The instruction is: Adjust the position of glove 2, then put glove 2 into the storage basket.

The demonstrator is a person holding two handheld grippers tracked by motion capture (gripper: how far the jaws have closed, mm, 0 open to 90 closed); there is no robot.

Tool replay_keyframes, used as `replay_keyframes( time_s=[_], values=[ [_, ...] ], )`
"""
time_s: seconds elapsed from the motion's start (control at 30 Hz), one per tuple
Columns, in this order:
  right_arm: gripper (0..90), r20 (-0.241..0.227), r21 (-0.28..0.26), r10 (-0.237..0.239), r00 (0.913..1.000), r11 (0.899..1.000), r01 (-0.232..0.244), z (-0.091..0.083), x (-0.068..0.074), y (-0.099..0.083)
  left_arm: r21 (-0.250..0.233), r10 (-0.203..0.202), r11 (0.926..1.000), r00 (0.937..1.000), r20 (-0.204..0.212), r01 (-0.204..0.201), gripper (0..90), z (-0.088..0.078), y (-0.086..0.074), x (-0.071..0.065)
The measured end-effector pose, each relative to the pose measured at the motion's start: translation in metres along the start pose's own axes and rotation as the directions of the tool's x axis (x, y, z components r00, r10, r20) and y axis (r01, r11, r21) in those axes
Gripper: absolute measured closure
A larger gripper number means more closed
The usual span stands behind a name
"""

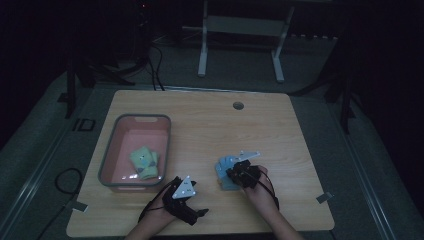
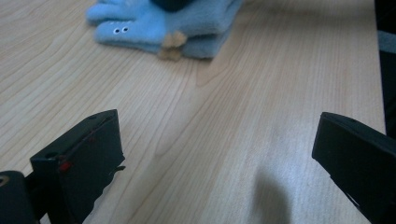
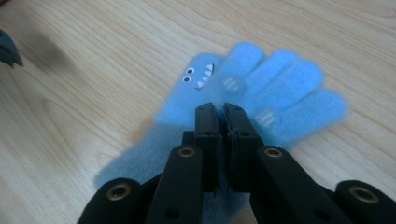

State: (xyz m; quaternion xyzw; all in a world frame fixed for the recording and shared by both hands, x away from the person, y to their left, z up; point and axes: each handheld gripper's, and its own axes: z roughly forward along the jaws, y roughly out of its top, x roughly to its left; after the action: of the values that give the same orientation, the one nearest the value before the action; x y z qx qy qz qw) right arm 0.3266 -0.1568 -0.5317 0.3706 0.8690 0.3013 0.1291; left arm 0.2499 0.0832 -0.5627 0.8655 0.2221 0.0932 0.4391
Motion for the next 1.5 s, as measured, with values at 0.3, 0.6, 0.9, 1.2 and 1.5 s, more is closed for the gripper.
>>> replay_keyframes(
  time_s=[0.3, 0.6, 0.9, 1.2, 1.5],
  values=[
    [77.9, 0.006, -0.005, 0.002, 1.0, 1.0, -0.002, 0.001, 0.001, -0.002, -0.02, 0.013, 0.9997, 0.9998, -0.017, -0.013, 2.0, -0.001, 0.001, 0.0],
    [52.1, -0.001, -0.083, -0.002, 1.0, 0.997, 0.002, -0.019, -0.003, 0.003, -0.065, -0.002, 0.9979, 0.9893, -0.146, -0.008, 2.0, -0.009, 0.008, -0.002],
    [18.6, -0.052, -0.146, 0.02, 0.9984, 0.989, -0.028, -0.038, -0.027, -0.001, -0.046, -0.034, 0.9984, 0.9994, 0.004, 0.034, 2.0, -0.004, 0.016, -0.002],
    [12.7, -0.077, -0.161, -0.041, 0.9962, 0.986, 0.029, -0.047, -0.037, -0.003, -0.007, 0.03, 0.9995, 0.9994, 0.02, -0.03, 2.1, 0.006, 0.021, -0.004],
    [11.6, -0.136, -0.148, 0.019, 0.9905, 0.988, -0.039, -0.05, -0.043, 0.0, 0.001, 0.079, 0.9969, 0.9967, 0.02, -0.079, 5.6, 0.013, 0.035, -0.004]
  ],
)
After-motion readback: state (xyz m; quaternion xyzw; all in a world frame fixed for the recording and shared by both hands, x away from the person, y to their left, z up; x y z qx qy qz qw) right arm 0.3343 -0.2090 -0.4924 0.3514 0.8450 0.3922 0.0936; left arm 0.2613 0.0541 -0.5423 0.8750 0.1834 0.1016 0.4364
